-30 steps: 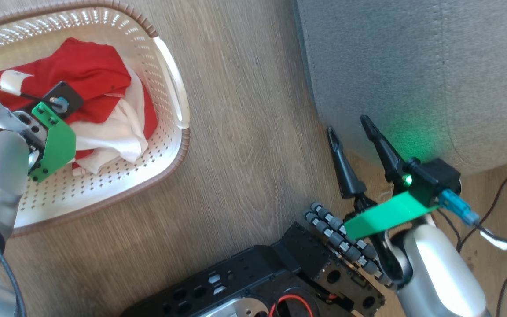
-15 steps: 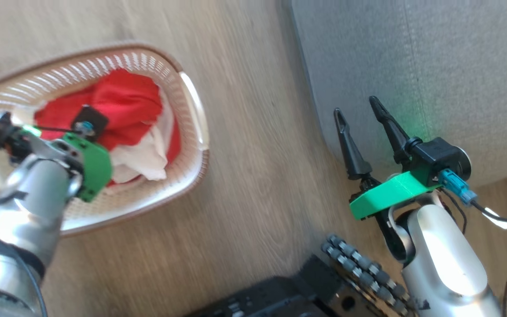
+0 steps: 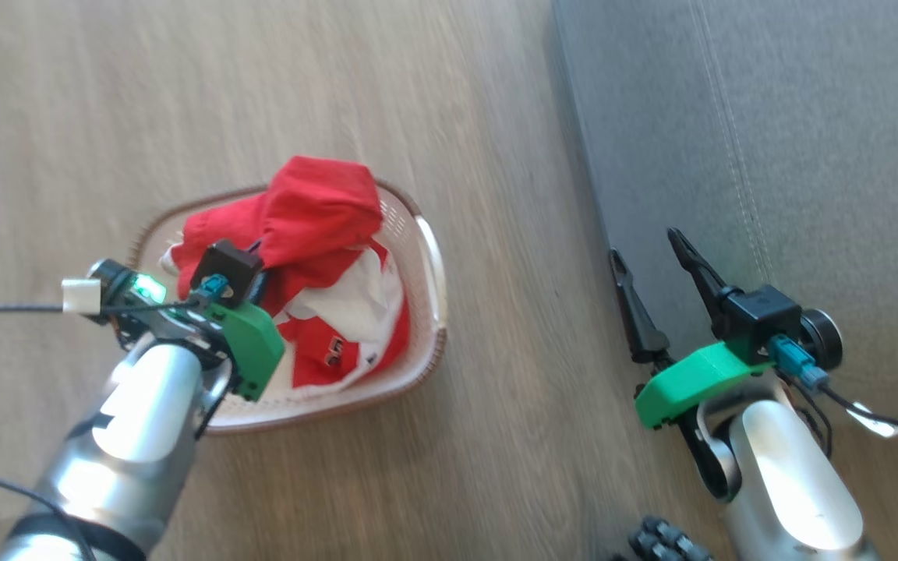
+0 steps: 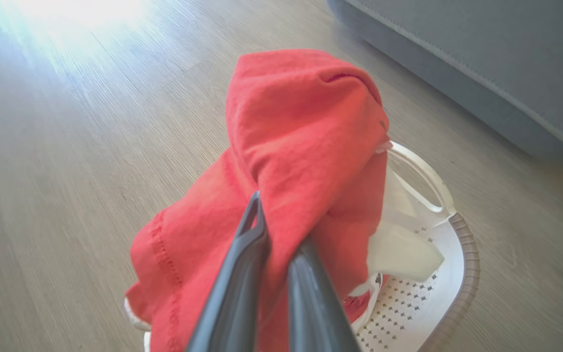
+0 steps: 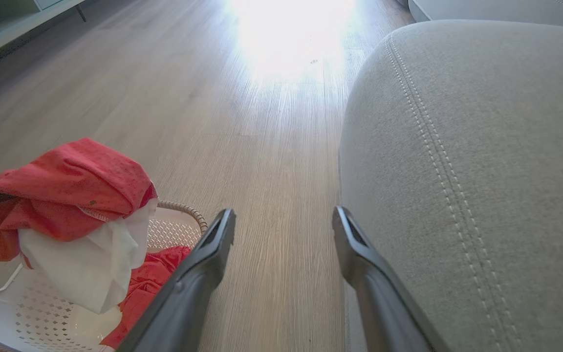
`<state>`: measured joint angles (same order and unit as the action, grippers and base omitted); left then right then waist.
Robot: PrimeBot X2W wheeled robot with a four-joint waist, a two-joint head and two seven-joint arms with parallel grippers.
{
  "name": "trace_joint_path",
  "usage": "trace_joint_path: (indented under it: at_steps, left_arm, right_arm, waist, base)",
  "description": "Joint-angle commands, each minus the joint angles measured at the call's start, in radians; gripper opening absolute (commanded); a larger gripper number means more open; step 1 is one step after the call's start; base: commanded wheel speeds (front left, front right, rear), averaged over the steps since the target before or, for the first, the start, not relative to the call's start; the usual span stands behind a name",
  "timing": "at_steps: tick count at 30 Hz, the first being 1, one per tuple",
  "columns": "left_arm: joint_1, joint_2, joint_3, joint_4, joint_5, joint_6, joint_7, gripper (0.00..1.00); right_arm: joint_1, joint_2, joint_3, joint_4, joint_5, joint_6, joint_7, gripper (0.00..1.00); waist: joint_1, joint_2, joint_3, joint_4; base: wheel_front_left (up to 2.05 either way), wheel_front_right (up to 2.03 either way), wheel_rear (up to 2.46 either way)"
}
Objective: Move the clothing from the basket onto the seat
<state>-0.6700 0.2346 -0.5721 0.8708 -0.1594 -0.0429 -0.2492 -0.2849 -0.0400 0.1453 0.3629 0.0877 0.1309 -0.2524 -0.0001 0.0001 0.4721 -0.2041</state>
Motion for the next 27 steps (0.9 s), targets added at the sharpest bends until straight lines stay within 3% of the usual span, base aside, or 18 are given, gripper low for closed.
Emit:
trace_joint_path:
  at_steps: [1, 12, 27]
  left_arm:
    - [0.009, 0.011, 0.051, -0.063, -0.008, 0.014, -0.012, 0.00]
    - [0.167, -0.045, 0.231, -0.382, -0.004, 0.024, -0.013, 0.00]
    - [0.333, -0.162, 0.487, -0.776, 0.010, -0.017, -0.013, 0.00]
  right_arm:
    - [0.025, -0.010, 0.009, -0.019, -0.008, 0.000, -0.009, 1.00]
    - [0.075, -0.010, -0.013, -0.032, -0.027, 0.000, -0.009, 1.00]
    - [0.185, -0.010, 0.018, -0.118, -0.013, 0.000, -0.009, 1.00]
  waist:
    - [0.0001, -0.0001, -0.076, 0.055]
    - [0.0001, -0.0001, -0.226, 0.129]
    - [0.0001, -0.0001, -0.410, 0.183]
  base:
    - [0.00, 0.00, 0.00]
    - [0.00, 0.00, 0.00]
    - [0.00, 0.00, 0.00]
